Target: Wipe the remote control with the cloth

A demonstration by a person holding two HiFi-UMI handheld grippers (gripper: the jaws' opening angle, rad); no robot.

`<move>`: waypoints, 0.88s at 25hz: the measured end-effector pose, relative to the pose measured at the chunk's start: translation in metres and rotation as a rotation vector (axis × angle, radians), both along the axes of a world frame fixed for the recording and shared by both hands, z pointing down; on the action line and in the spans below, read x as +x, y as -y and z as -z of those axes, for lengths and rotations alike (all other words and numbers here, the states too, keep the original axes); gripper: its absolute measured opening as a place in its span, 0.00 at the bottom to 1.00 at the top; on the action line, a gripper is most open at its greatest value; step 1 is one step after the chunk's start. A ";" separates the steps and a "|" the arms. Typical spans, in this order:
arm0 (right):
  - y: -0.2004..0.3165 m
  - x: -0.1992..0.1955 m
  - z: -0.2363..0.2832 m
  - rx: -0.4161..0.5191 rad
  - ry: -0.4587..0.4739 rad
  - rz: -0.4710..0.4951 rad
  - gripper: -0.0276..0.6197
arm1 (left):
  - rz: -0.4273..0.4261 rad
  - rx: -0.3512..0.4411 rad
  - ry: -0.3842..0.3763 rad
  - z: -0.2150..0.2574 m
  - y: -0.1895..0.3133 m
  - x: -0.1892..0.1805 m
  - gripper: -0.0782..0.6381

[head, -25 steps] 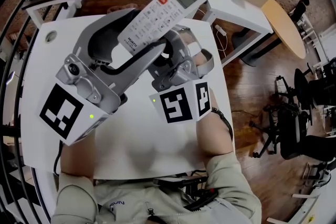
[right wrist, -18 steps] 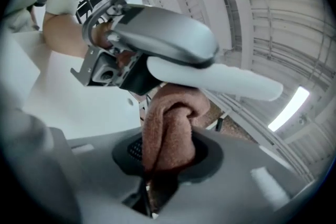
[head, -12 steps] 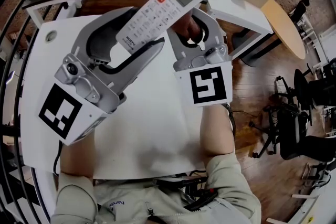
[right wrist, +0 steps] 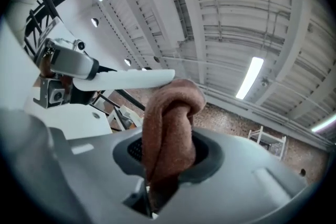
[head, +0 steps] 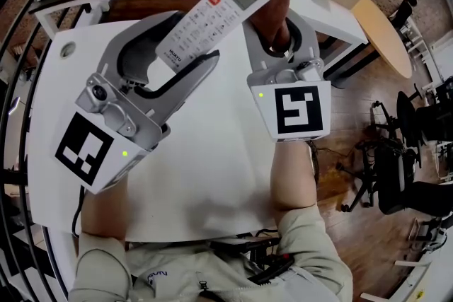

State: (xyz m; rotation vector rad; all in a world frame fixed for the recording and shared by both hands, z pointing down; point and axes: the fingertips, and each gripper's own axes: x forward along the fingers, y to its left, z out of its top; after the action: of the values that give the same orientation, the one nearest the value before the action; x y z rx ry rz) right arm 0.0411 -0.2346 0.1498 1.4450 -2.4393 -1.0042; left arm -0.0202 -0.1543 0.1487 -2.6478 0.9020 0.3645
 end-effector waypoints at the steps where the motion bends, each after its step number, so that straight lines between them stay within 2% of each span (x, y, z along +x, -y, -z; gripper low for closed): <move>1: -0.002 -0.002 0.000 0.007 -0.011 -0.001 0.20 | 0.002 0.010 0.003 0.000 0.000 0.000 0.45; 7: -0.011 -0.015 -0.007 0.029 -0.073 0.011 0.20 | 0.031 0.018 -0.003 -0.001 0.005 -0.005 0.45; 13: -0.016 -0.034 -0.019 0.037 -0.210 -0.012 0.20 | 0.072 0.015 -0.009 -0.001 0.015 -0.021 0.45; 22: -0.035 -0.071 -0.043 0.097 -0.356 0.060 0.20 | 0.101 0.014 -0.045 0.003 0.016 -0.031 0.45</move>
State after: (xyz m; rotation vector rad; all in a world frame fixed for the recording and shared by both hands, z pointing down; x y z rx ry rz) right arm -0.0297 -0.1999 0.1923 1.1078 -2.2132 -1.2841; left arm -0.0509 -0.1706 0.1457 -2.5793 1.0384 0.4058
